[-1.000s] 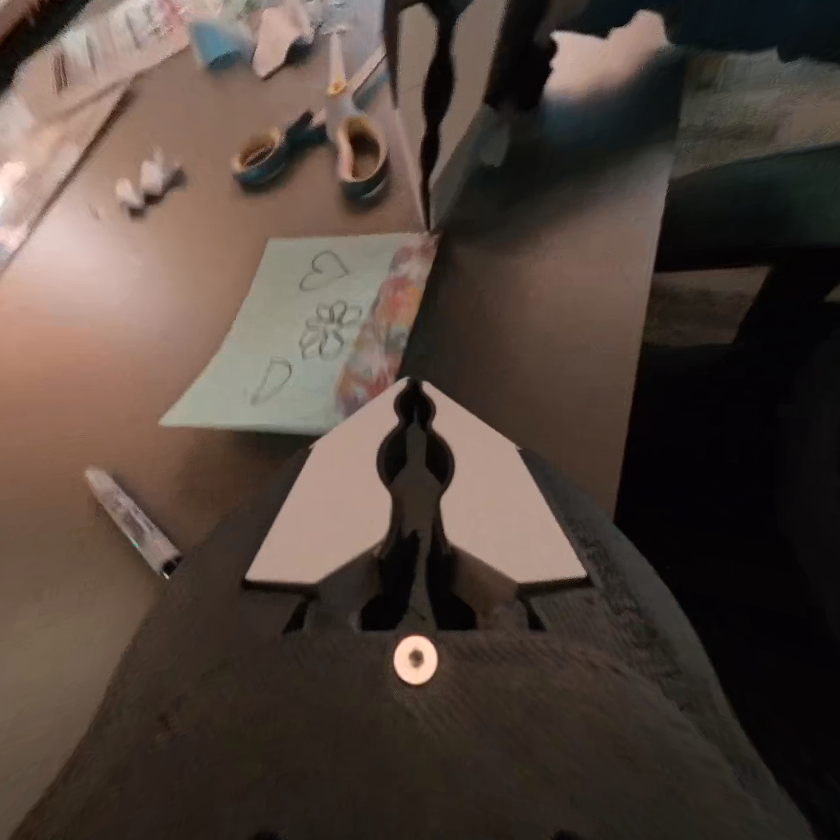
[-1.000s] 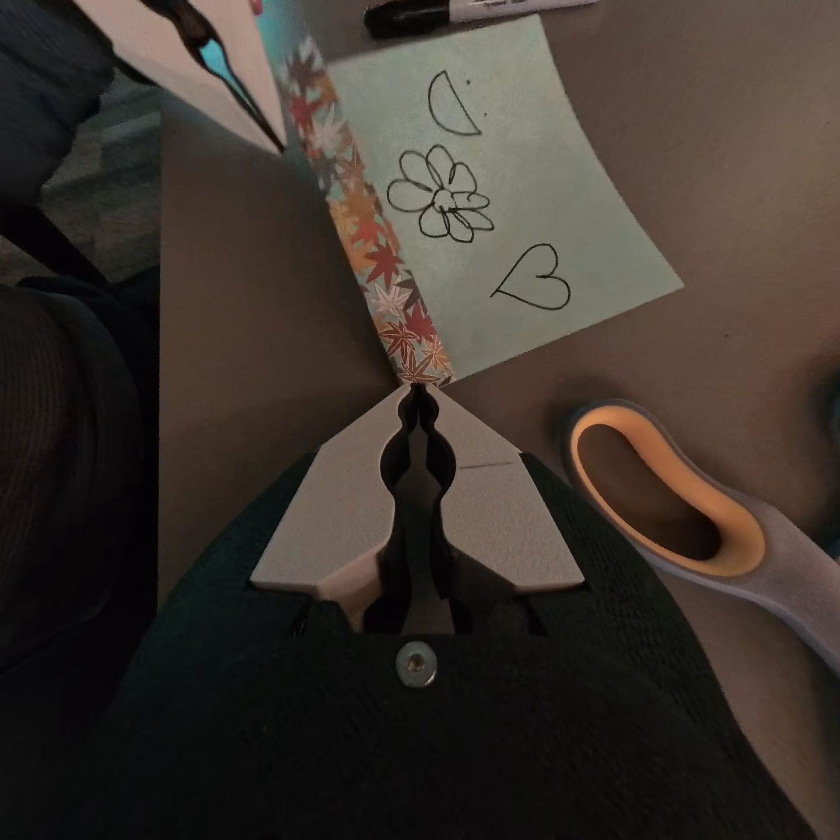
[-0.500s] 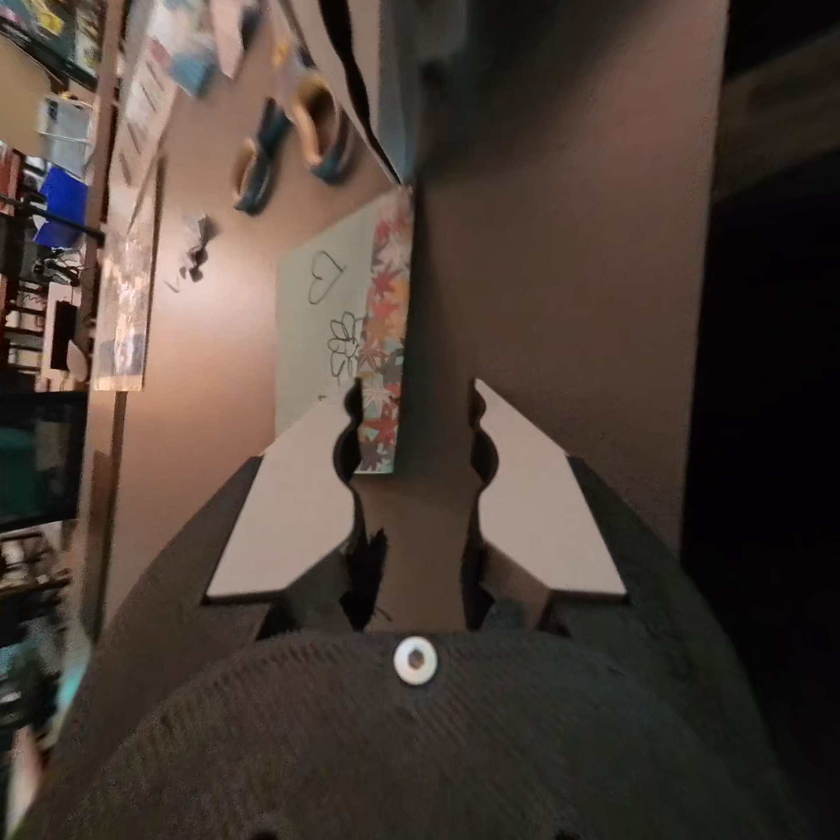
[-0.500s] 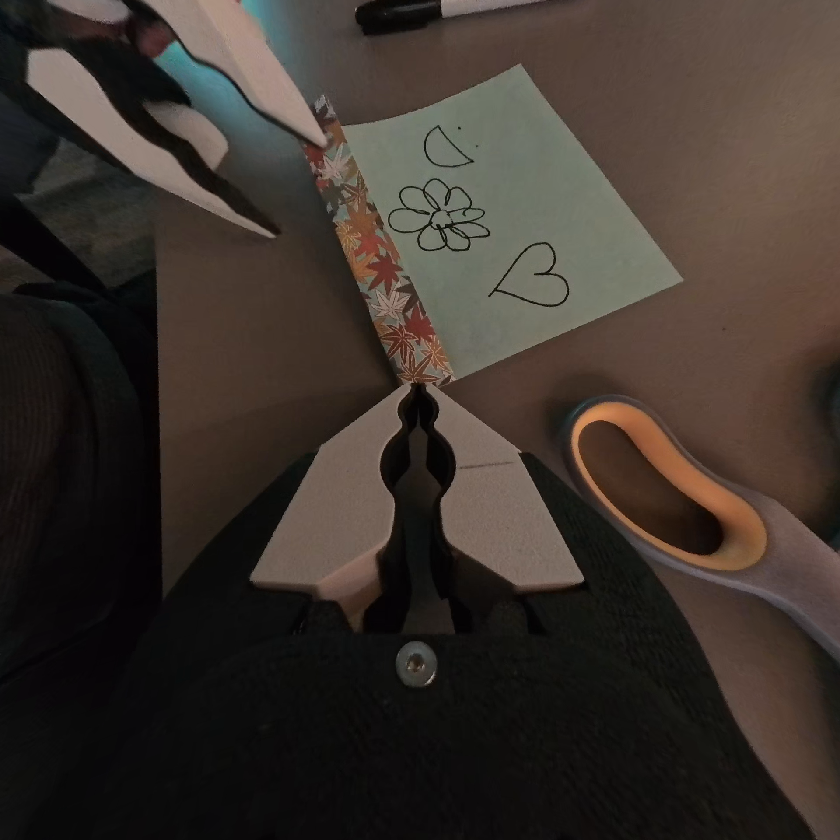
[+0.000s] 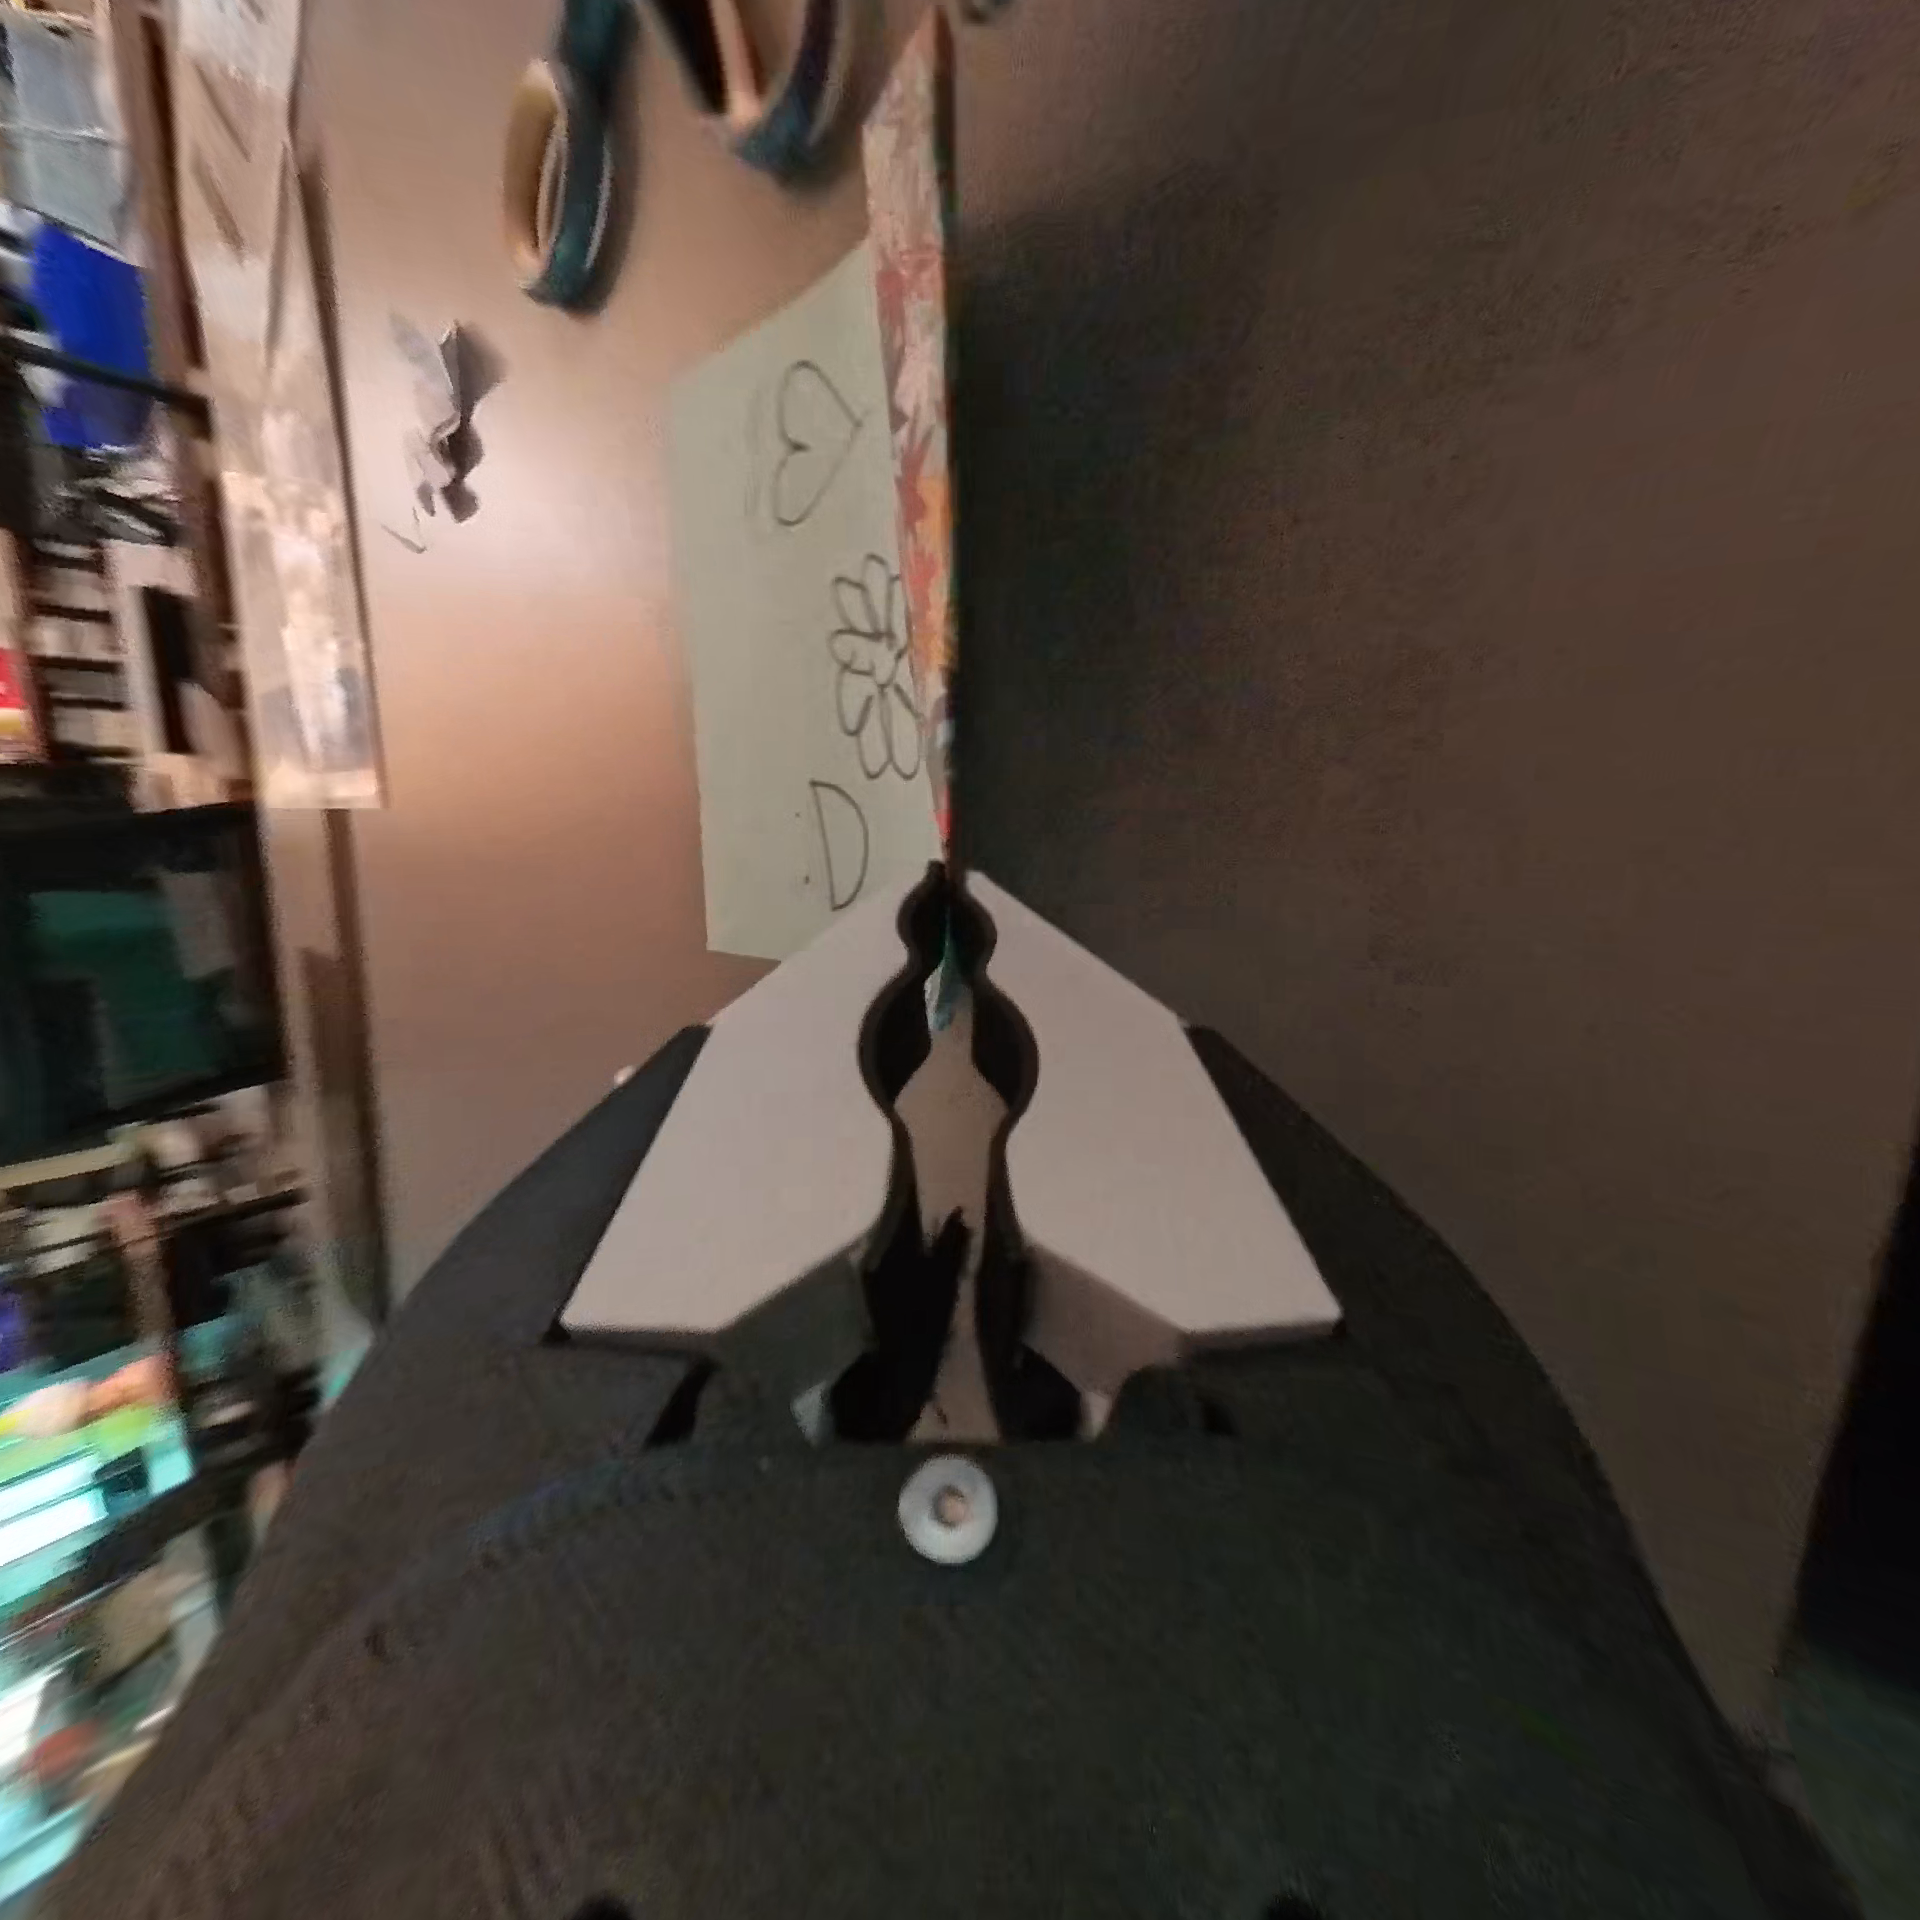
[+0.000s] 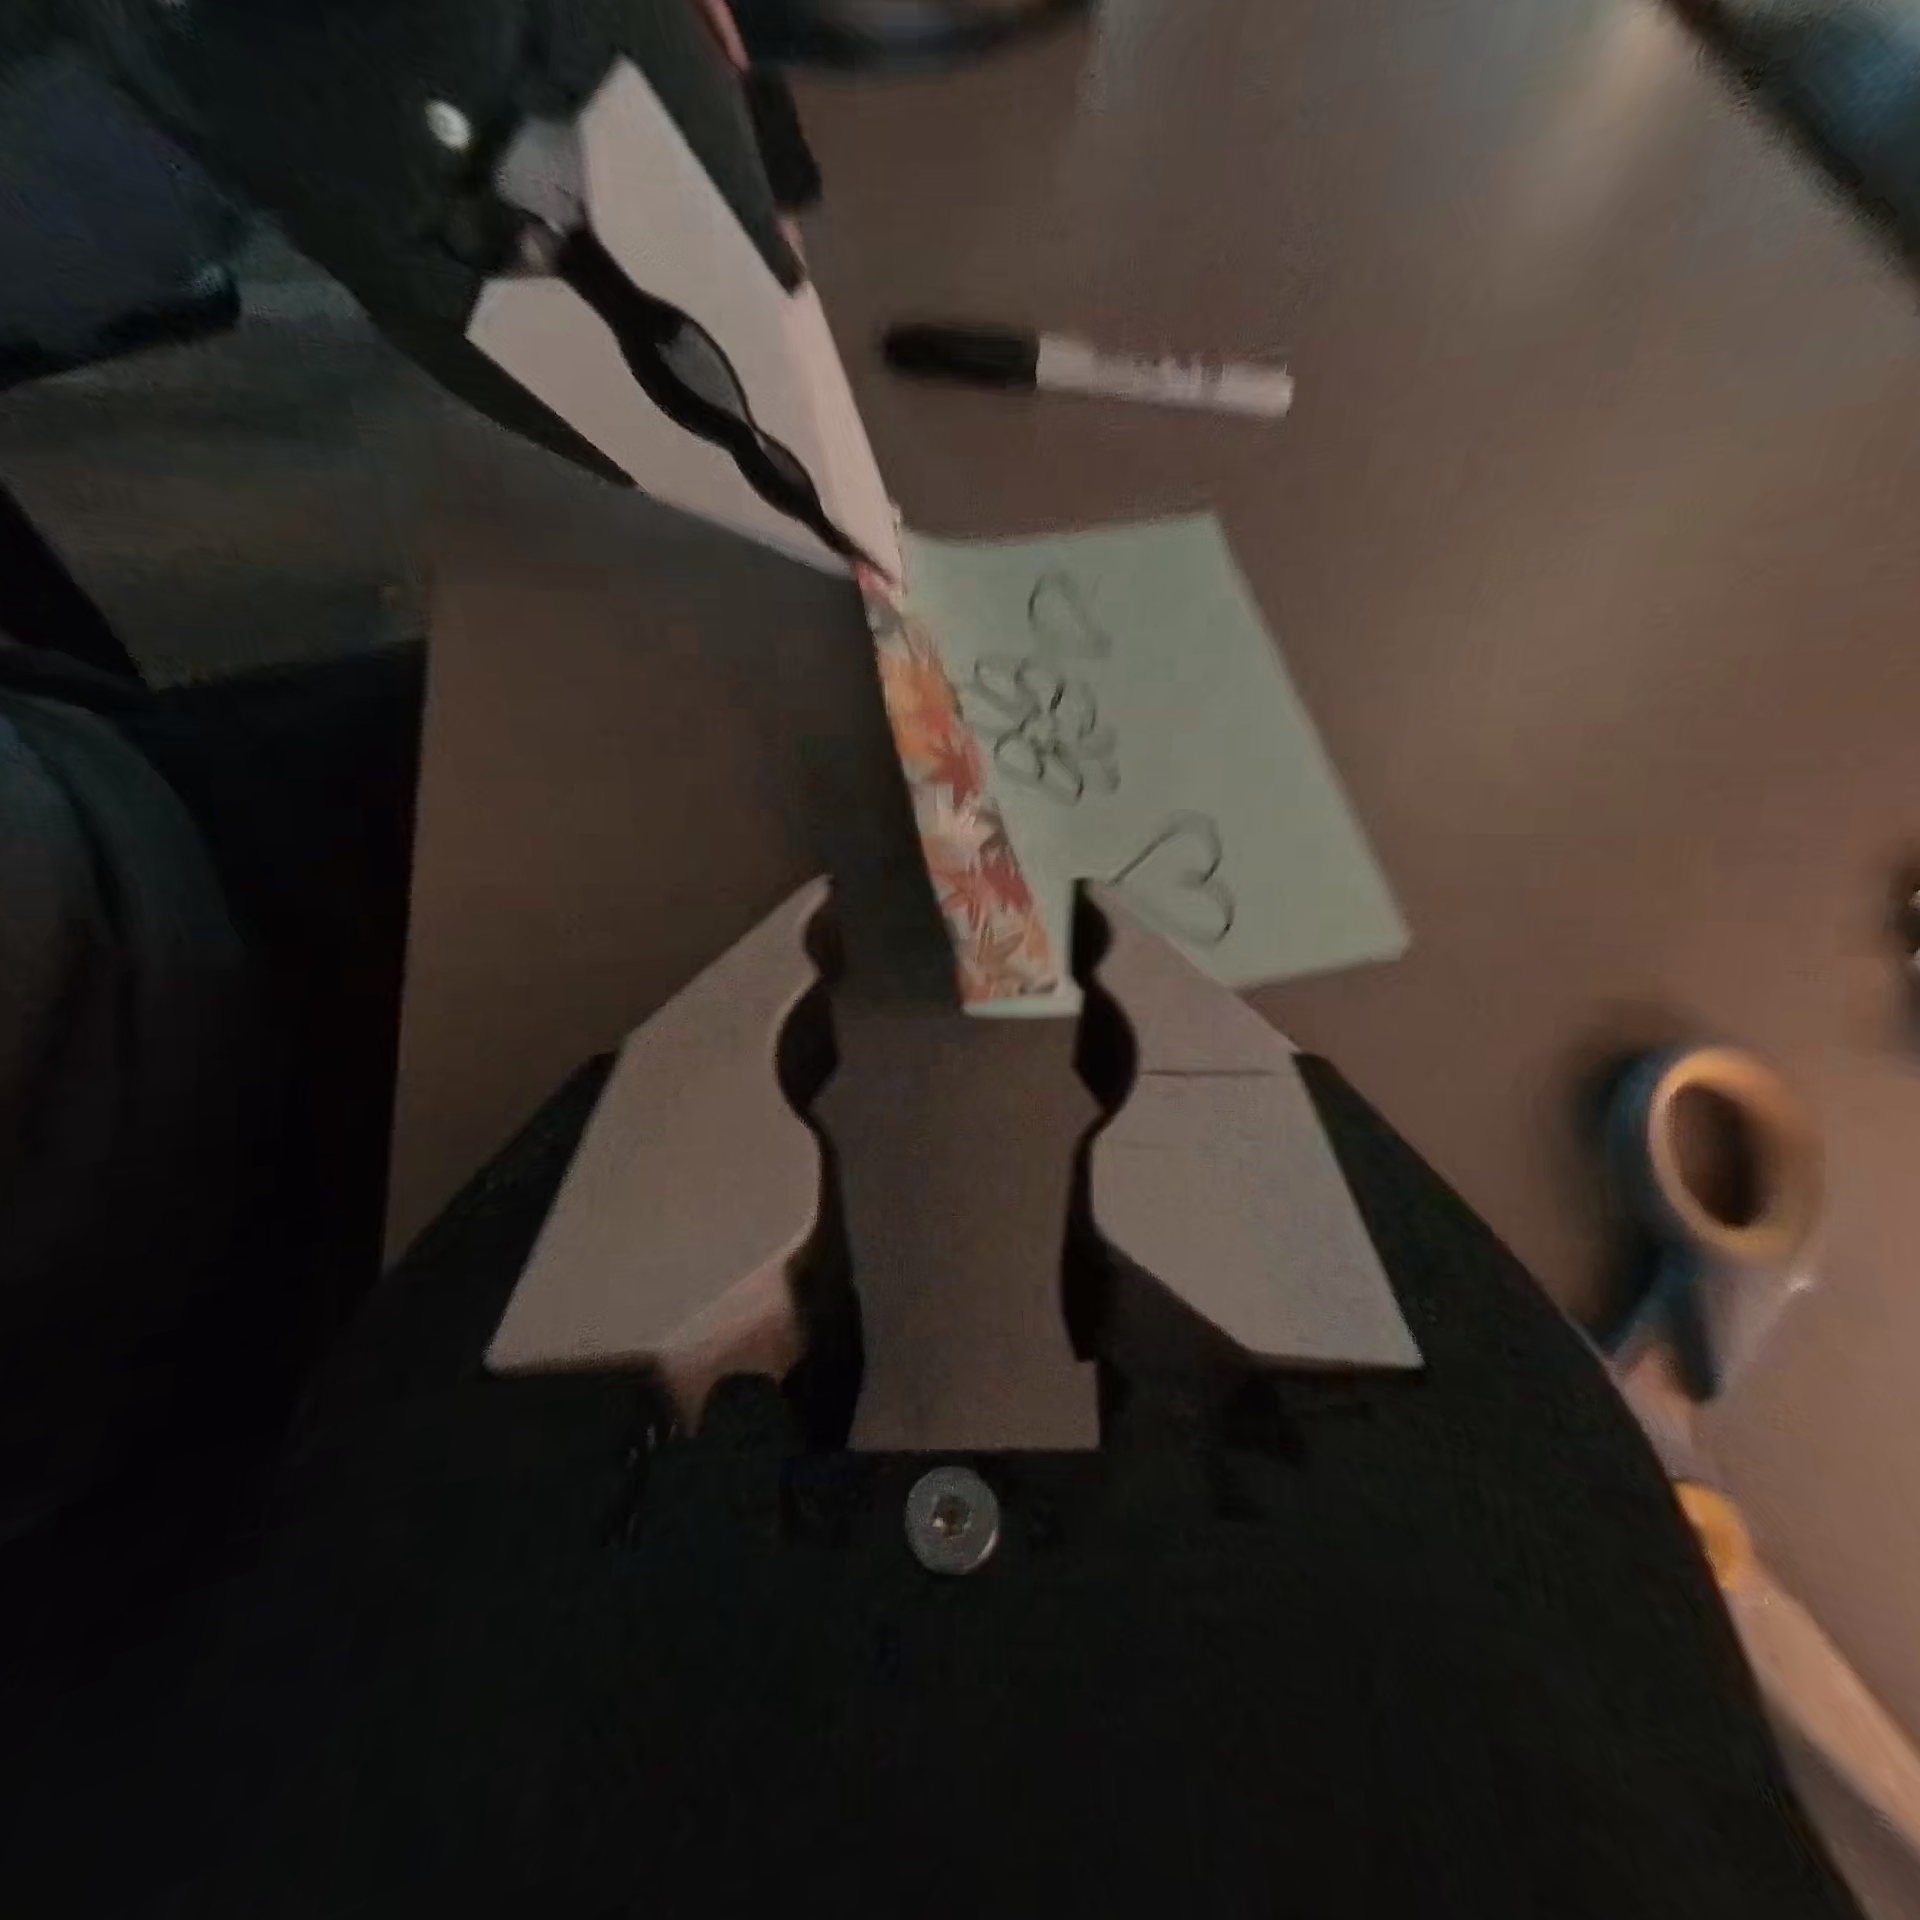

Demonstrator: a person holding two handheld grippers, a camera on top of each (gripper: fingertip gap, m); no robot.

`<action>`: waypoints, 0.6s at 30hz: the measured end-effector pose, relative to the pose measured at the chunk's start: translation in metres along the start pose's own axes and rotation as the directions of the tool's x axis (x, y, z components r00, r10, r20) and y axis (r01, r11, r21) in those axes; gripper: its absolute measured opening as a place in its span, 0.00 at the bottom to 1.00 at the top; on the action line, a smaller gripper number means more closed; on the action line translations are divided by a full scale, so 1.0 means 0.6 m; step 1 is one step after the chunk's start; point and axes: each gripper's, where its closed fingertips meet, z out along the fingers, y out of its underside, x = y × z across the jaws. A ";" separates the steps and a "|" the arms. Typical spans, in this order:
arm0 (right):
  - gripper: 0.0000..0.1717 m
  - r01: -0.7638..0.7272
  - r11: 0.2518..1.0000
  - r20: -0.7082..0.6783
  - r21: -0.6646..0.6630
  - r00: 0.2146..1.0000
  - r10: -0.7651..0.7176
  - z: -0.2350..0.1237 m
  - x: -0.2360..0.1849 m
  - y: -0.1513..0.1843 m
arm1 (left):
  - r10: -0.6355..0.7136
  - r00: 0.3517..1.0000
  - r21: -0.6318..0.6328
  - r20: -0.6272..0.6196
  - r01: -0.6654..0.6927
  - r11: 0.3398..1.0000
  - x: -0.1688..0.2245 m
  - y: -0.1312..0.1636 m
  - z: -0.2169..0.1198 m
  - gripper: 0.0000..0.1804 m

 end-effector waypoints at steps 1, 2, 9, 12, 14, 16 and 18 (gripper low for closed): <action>0.32 0.066 0.998 -0.023 -0.016 0.998 -0.066 -0.003 -0.002 -0.009 | -0.044 0.998 0.033 -0.039 0.045 0.998 -0.002 -0.010 -0.011 0.00; 0.35 0.138 0.988 -0.045 -0.063 0.989 -0.141 -0.003 -0.003 -0.009 | -0.071 0.994 0.063 -0.082 0.077 0.995 -0.005 -0.020 -0.023 0.00; 0.05 0.277 0.958 0.047 -0.077 0.961 -0.274 -0.030 -0.030 -0.065 | -0.121 0.946 0.104 -0.301 0.159 0.982 -0.020 -0.057 -0.109 0.00; 0.00 0.245 0.968 0.168 -0.059 0.958 -0.232 -0.054 -0.059 -0.089 | -0.141 0.894 0.110 -0.425 0.205 0.973 -0.020 -0.073 -0.158 0.00; 0.00 0.210 0.976 0.249 -0.051 0.949 -0.191 -0.068 -0.082 -0.107 | -0.152 0.842 0.097 -0.517 0.234 0.967 -0.018 -0.084 -0.191 0.00; 0.00 0.142 0.989 0.325 -0.048 0.938 -0.119 -0.080 -0.099 -0.126 | -0.171 0.781 0.059 -0.600 0.256 0.965 -0.017 -0.091 -0.221 0.00; 0.00 0.074 0.996 0.367 -0.047 0.929 -0.052 -0.088 -0.105 -0.143 | -0.186 0.730 0.025 -0.657 0.268 0.963 -0.021 -0.097 -0.243 0.00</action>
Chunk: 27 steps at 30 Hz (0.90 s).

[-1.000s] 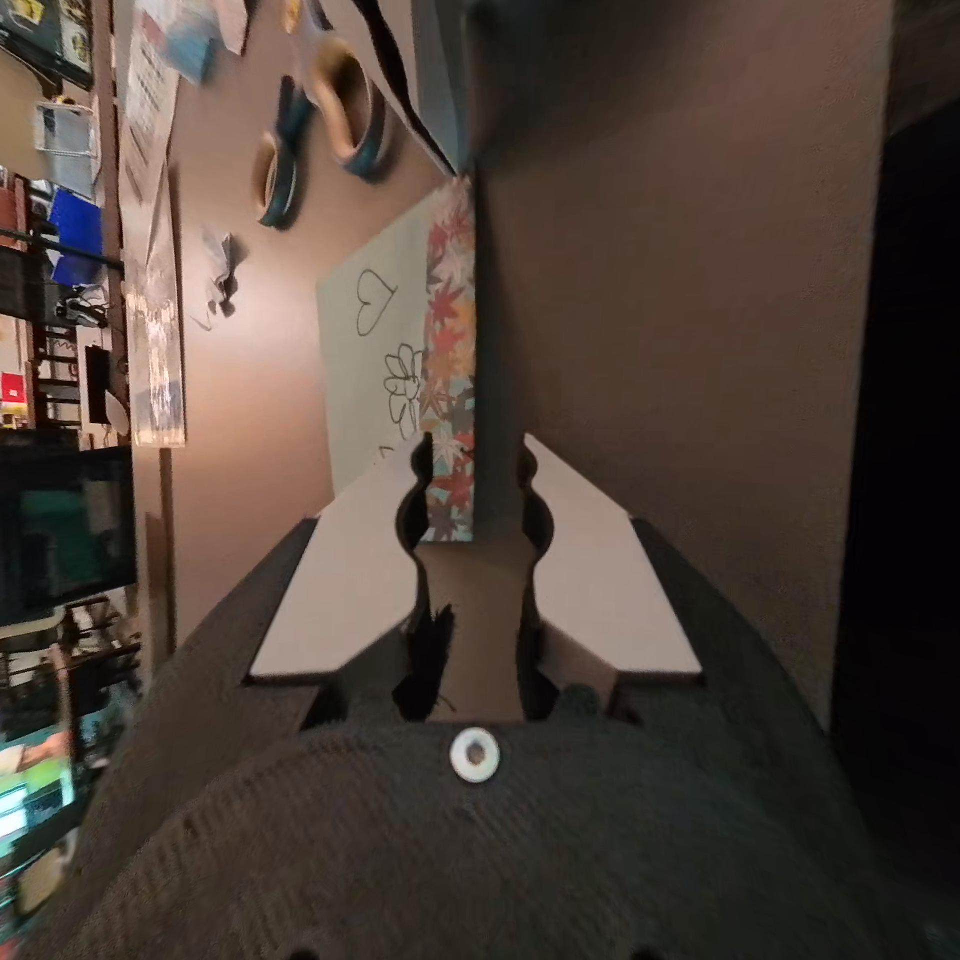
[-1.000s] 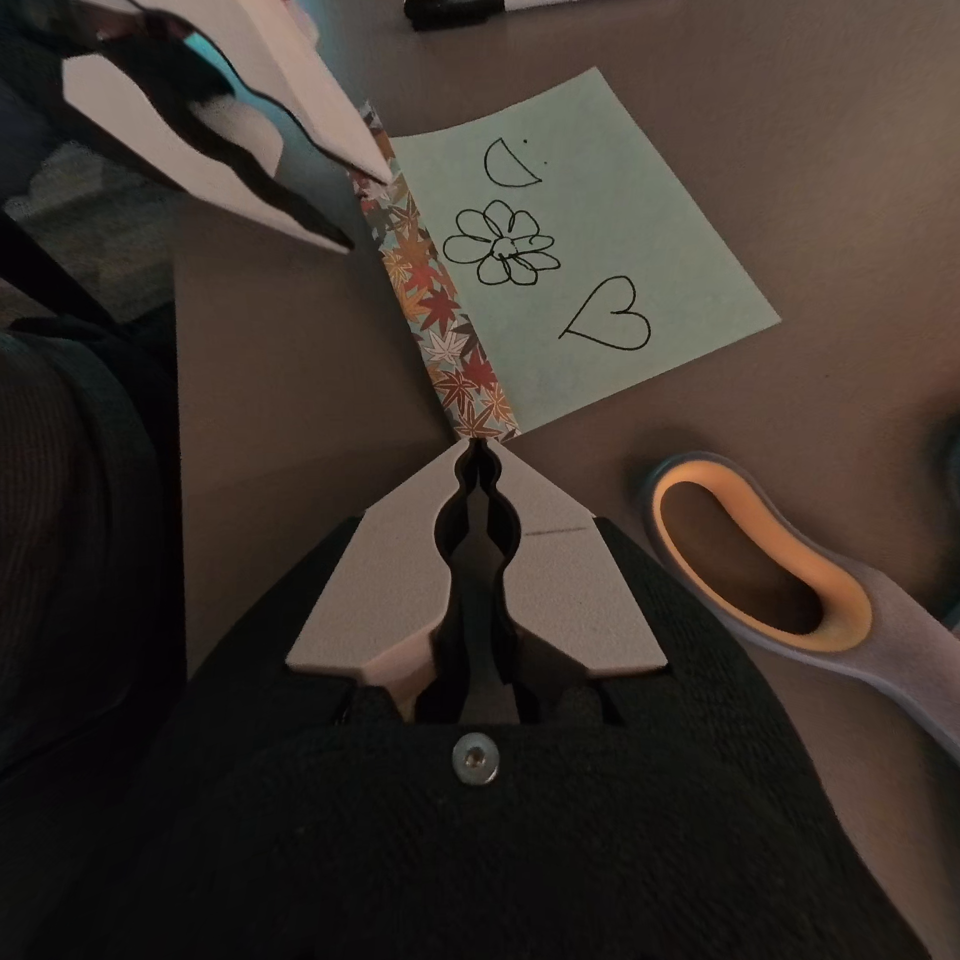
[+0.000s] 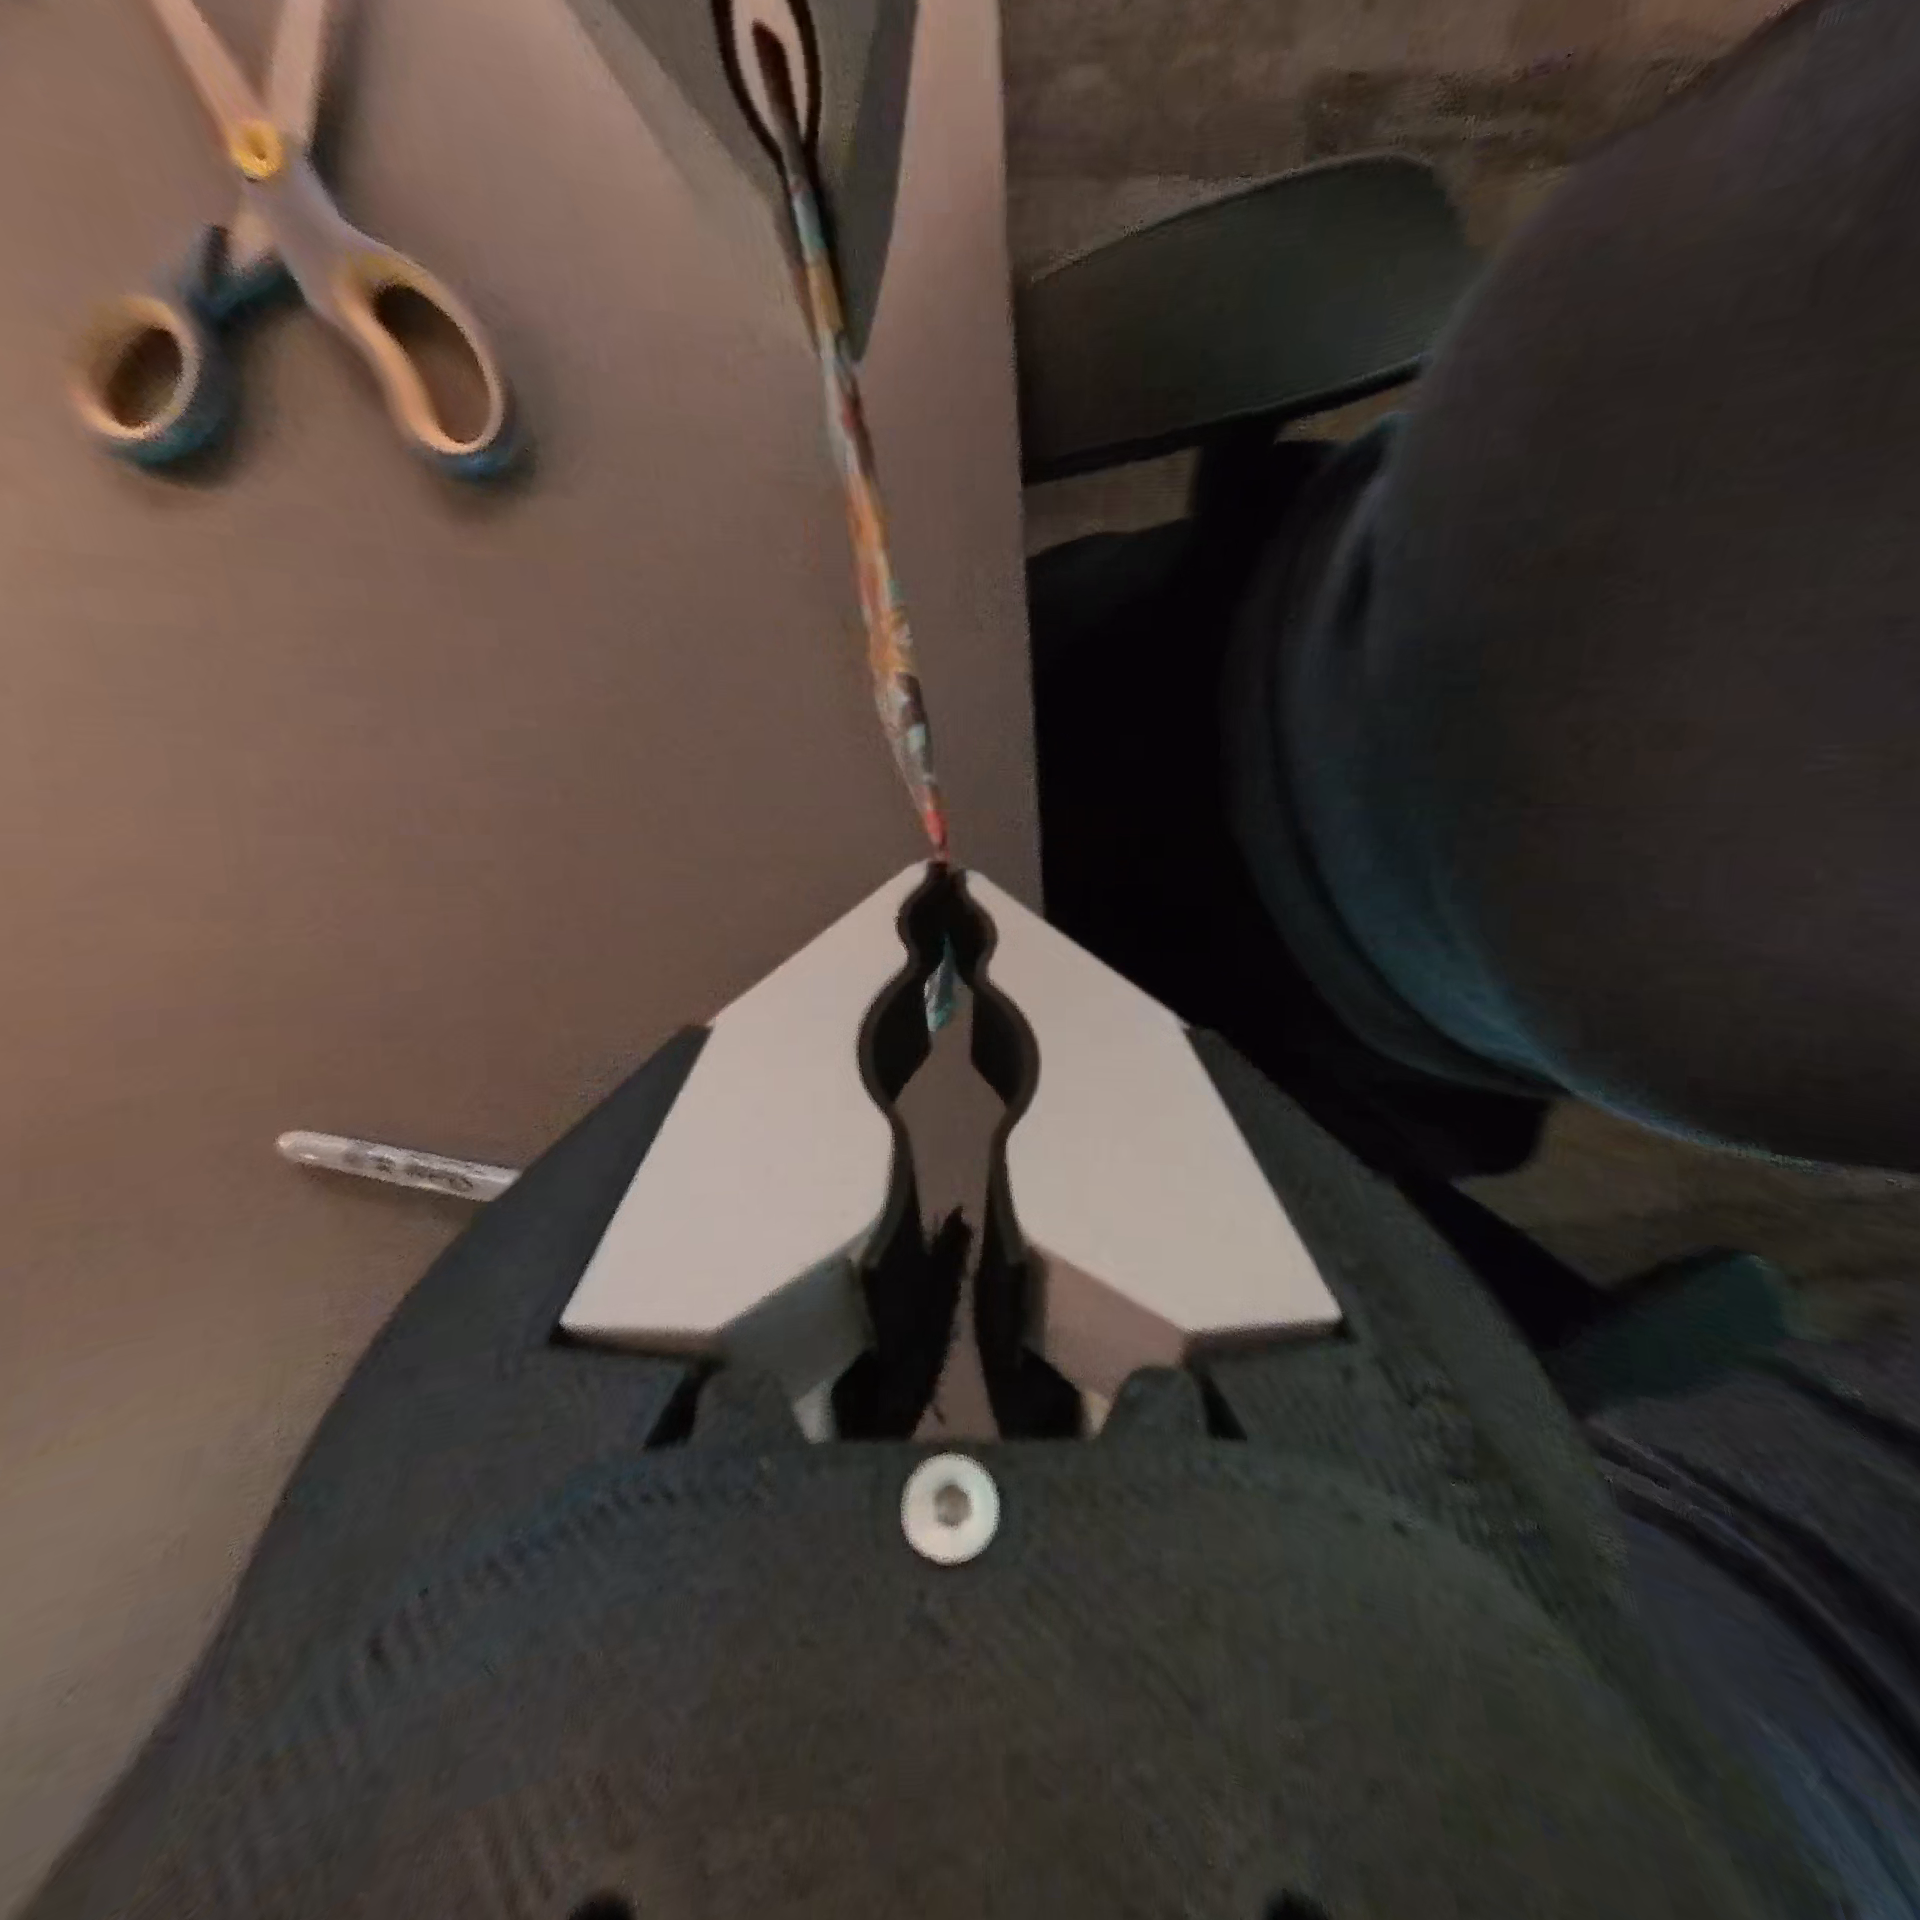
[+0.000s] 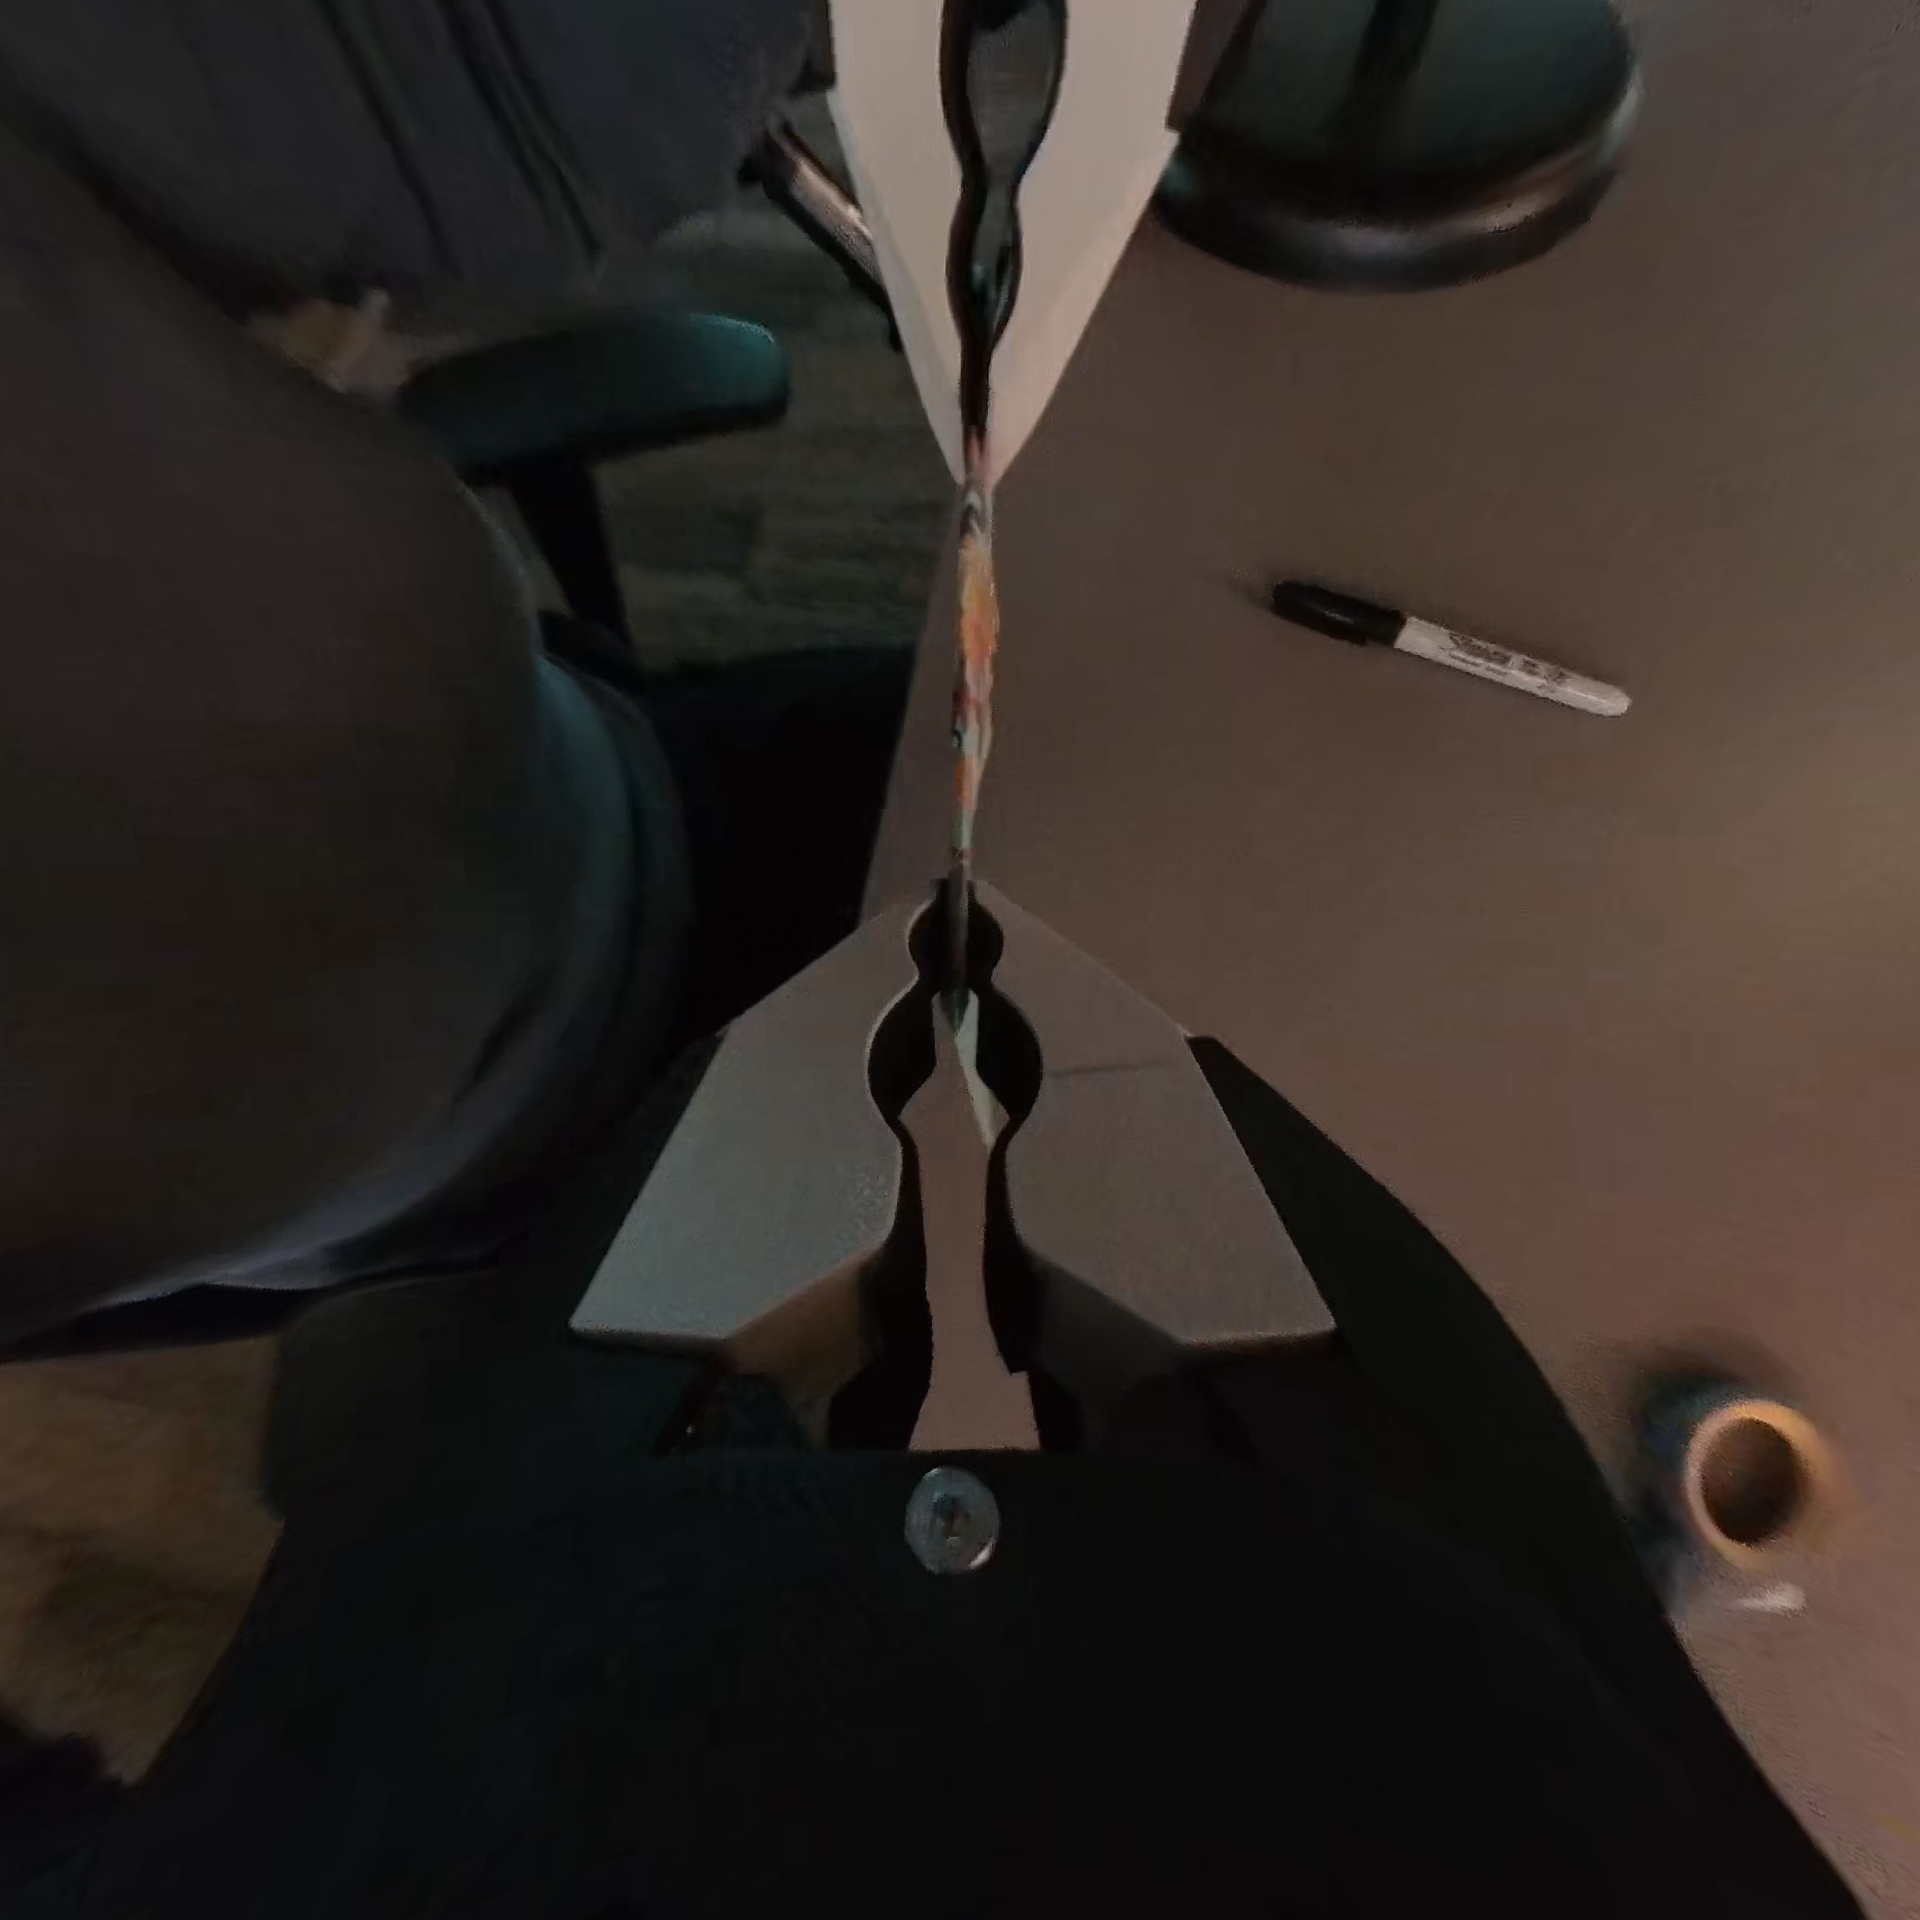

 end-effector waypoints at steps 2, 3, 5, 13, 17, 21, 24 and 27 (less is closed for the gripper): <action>0.13 -0.047 0.999 0.013 0.025 0.999 0.046 -0.005 0.003 -0.016 | -0.028 0.999 -0.034 -0.033 0.027 0.999 0.000 0.000 -0.010 0.00; 0.19 -0.053 0.998 0.022 0.036 0.998 0.052 -0.008 0.003 -0.023 | -0.044 0.998 -0.054 -0.050 0.041 0.998 -0.001 0.002 -0.011 0.00; 0.20 -0.045 0.999 0.027 0.029 0.999 0.044 -0.009 0.004 -0.028 | -0.066 0.994 -0.085 -0.083 0.059 0.995 -0.001 0.006 -0.009 0.00; 0.08 -0.121 0.982 0.125 -0.146 0.982 0.139 0.036 0.008 0.023 | -0.121 0.979 -0.086 -0.165 0.108 0.990 -0.012 0.019 0.022 0.00; 0.00 -0.153 0.970 0.084 -0.188 0.982 0.171 0.065 0.043 0.063 | -0.171 0.975 -0.105 -0.143 0.157 0.982 -0.044 0.046 0.057 0.00; 0.00 -0.179 0.959 -0.010 -0.221 0.983 0.182 0.103 0.095 0.124 | -0.188 0.980 -0.107 -0.057 0.181 0.978 -0.098 0.089 0.121 0.00; 0.00 -0.169 0.957 -0.095 -0.235 0.984 0.151 0.125 0.131 0.162 | -0.178 0.983 -0.078 0.042 0.181 0.980 -0.138 0.115 0.163 0.00; 0.00 -0.117 0.964 -0.177 -0.239 0.981 0.075 0.136 0.154 0.182 | -0.117 0.978 -0.038 0.171 0.125 0.991 -0.168 0.129 0.184 0.00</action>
